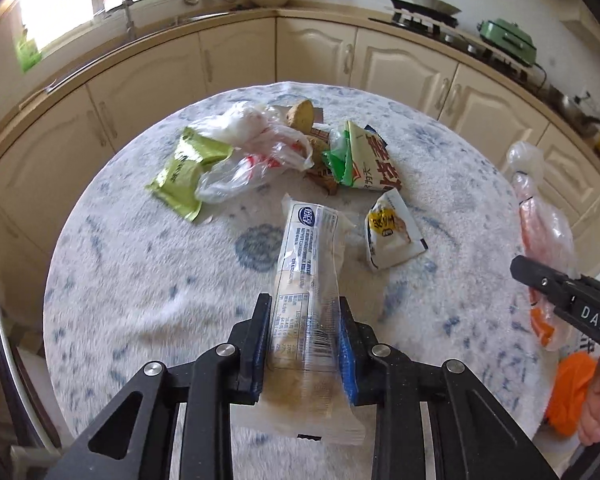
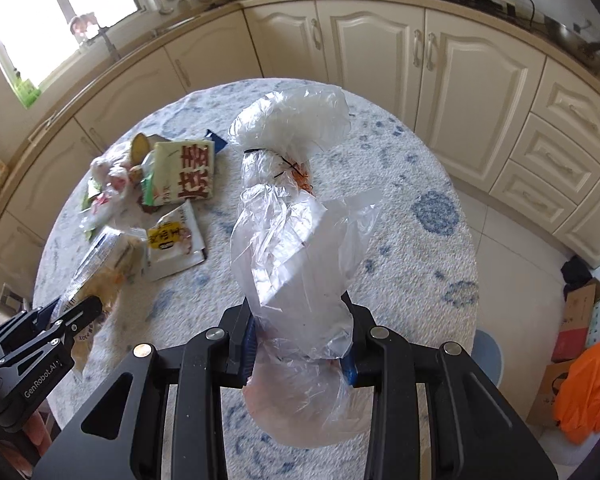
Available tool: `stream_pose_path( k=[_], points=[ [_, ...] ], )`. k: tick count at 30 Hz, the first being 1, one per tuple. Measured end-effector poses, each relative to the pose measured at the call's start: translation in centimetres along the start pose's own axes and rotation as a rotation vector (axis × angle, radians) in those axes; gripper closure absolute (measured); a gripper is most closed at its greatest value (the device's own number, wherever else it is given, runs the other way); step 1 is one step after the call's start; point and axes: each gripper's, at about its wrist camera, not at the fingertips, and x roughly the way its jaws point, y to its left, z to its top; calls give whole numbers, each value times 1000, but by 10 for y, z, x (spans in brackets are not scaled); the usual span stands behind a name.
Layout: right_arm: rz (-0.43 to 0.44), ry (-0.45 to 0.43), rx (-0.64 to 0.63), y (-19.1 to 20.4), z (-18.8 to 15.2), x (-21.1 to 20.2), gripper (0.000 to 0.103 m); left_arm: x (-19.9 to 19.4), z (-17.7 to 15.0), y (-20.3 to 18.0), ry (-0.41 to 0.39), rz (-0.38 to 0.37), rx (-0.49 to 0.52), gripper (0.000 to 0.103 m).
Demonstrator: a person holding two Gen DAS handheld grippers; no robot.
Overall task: Collect trash
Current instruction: 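Carry the plastic bag and bread packet over the blue bucket with both tools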
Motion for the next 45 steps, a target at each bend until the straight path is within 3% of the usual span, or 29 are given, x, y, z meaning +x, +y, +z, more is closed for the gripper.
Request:
stream_pose_path(
  k=[10,22,30,41,45],
  points=[
    [33,1,-47,5,-22,-23,70,-62,-39,-8,-76,29,-57,79],
    [-42,-44,54,-52,-32,-50,70,-89,-41,-62,-113,-42,64,79],
    [-142,-64,189,-118,-45,-70,70,-78,-31,-124,-99,-147,194,79],
    [-286,-44,414,-224,-78,-87,70,-43,-27,-242,-23,-300,418,79],
    [-314,-22,489,-260,-92,-86,70,-28,-28,-286,0,-319,510,79]
  ],
)
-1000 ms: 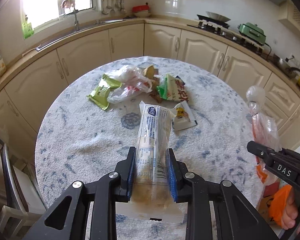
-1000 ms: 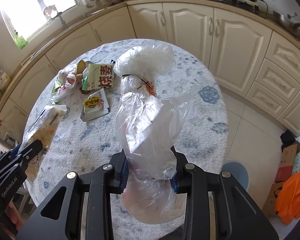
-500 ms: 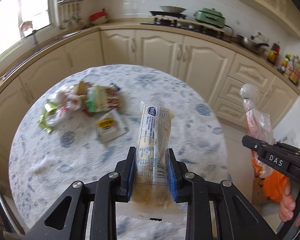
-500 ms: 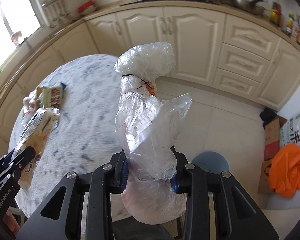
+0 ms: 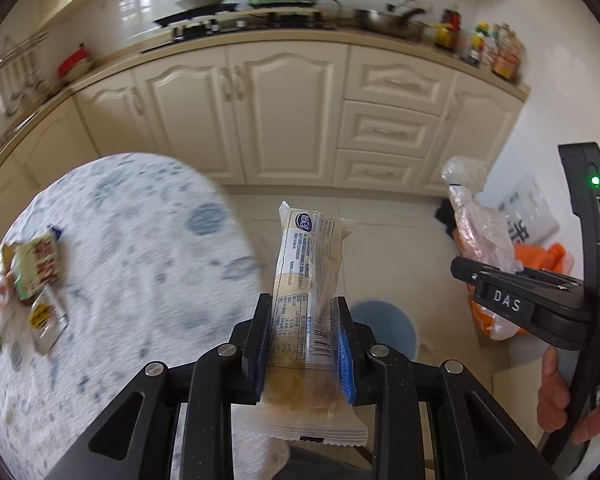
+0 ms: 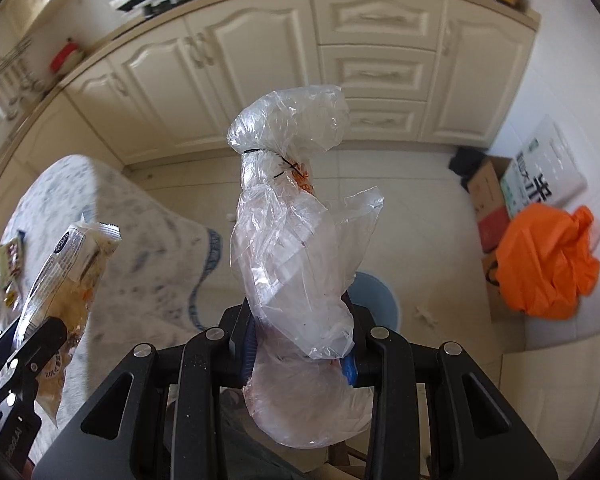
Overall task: Collect trash
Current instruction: 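Carry the plastic bag and bread packet over the blue bucket with both tools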
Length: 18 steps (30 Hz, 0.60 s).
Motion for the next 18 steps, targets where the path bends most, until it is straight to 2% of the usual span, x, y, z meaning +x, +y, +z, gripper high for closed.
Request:
stream_pose_path(
  k=[7,14,17,18],
  points=[
    [-67,70,72,-48,-1,23,70,58,30,-43,78,-60,106,79],
    [-120,104,135,-92,-5,33,70,114,60,-82,145,-121,175,78],
    [-134,116,154,-105,-6,36,70,137,73,-90,164,-154,196,74],
    [-139,119,157,-108,-6,37,70,144,76,-92,172,-147,202,64]
  ],
)
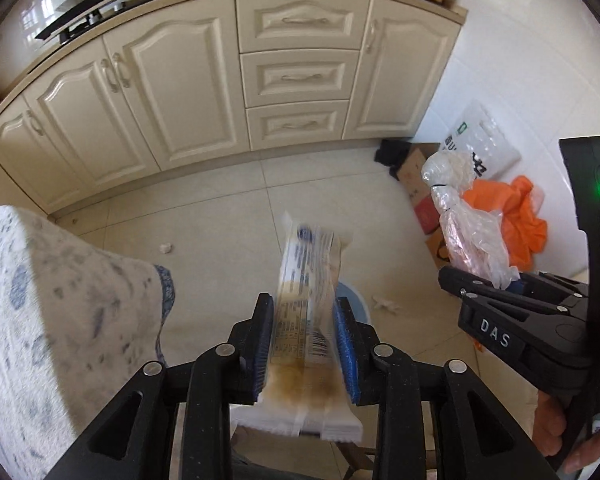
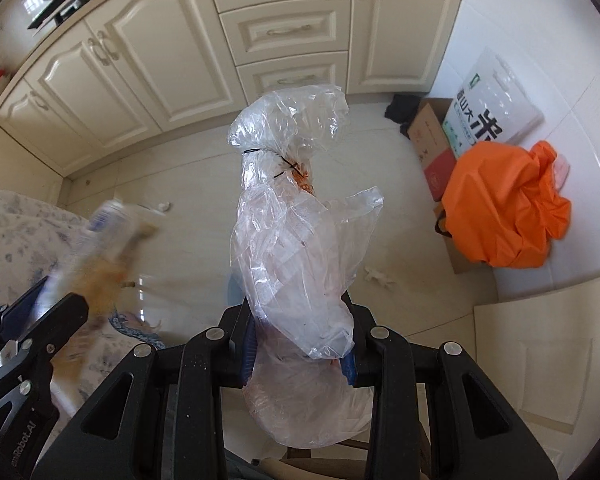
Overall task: Collect trash
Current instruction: 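Carry the plastic bag and bread packet over the blue bucket with both tools, then open both tools to drop the bag and packet into the bucket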
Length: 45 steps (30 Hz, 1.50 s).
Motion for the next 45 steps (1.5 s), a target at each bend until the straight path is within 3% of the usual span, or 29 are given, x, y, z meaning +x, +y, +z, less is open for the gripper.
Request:
stream_pose_path(
  k=[2,4,17,21,31,45],
  points=[
    [-7,3,6,-3,1,2,70,9,7,0,2,21,-5,44],
    [-6,10,9,-6,2,4,70,15,14,5,-2,13,-17,37],
    [22,34,-68,25,-3,15,65,29,4,16,41,86,-105,37],
    [28,13,-90,38,-3,9,31,23,-5,21,47,83,-127,36],
    [15,-3,-130,54,-9,-2,29,12,-18,31,39,82,-156,36],
    [11,-42,-143,58,-25,-27,29,-34,-48,37,-25,81,-179,35]
  ],
)
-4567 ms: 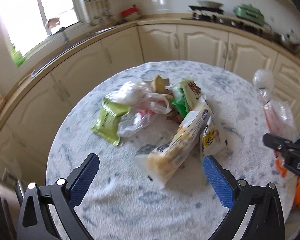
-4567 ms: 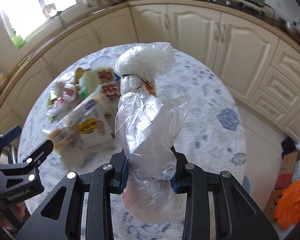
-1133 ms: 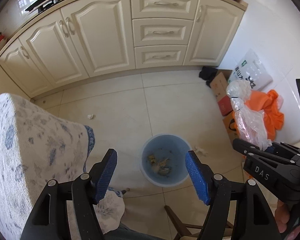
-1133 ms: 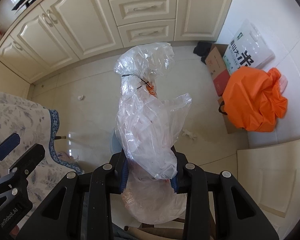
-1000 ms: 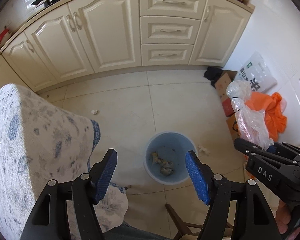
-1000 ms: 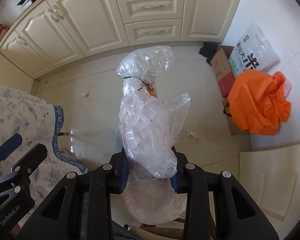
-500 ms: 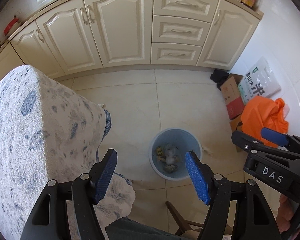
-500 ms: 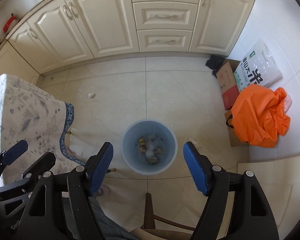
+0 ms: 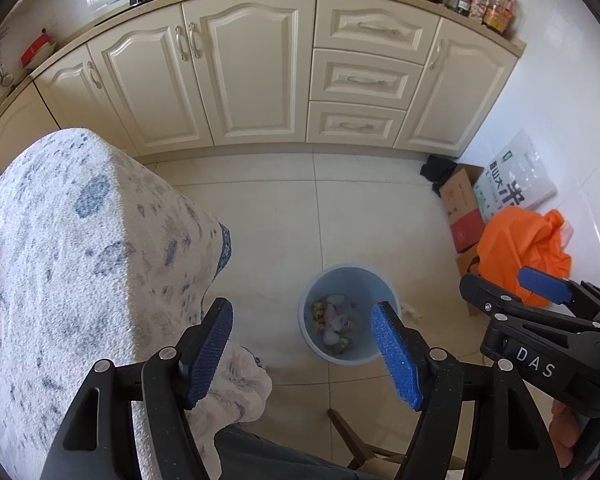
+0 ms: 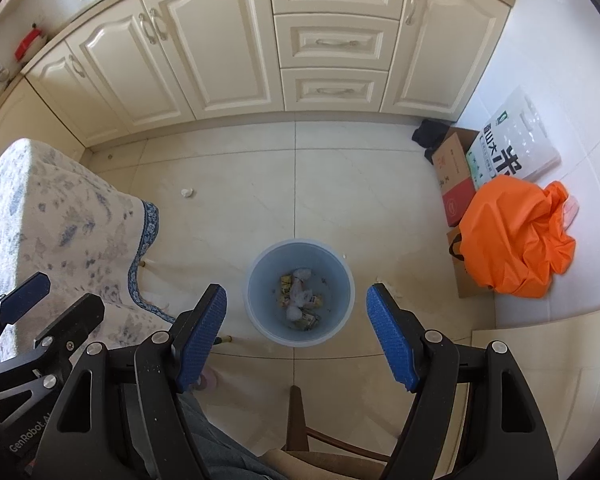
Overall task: Collect trash
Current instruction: 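Open both tools to drop the bag and packet into the bucket, then move both open tools back over the trash on the table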
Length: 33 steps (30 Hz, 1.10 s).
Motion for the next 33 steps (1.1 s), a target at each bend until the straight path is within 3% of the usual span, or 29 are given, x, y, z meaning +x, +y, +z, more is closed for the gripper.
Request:
stream_pose_path(
  k=[17,26,33],
  points=[
    [27,-62,-85,34,-26,-38,29,-92,-74,24,-137,34,-72,31],
    [50,-105,-196,86,-34,-61,29,-146,-126,71,-220,72,-203,31],
    [90,-157,-331,151,-44,-83,28,-182,-166,112,-257,147,-324,27]
  ],
)
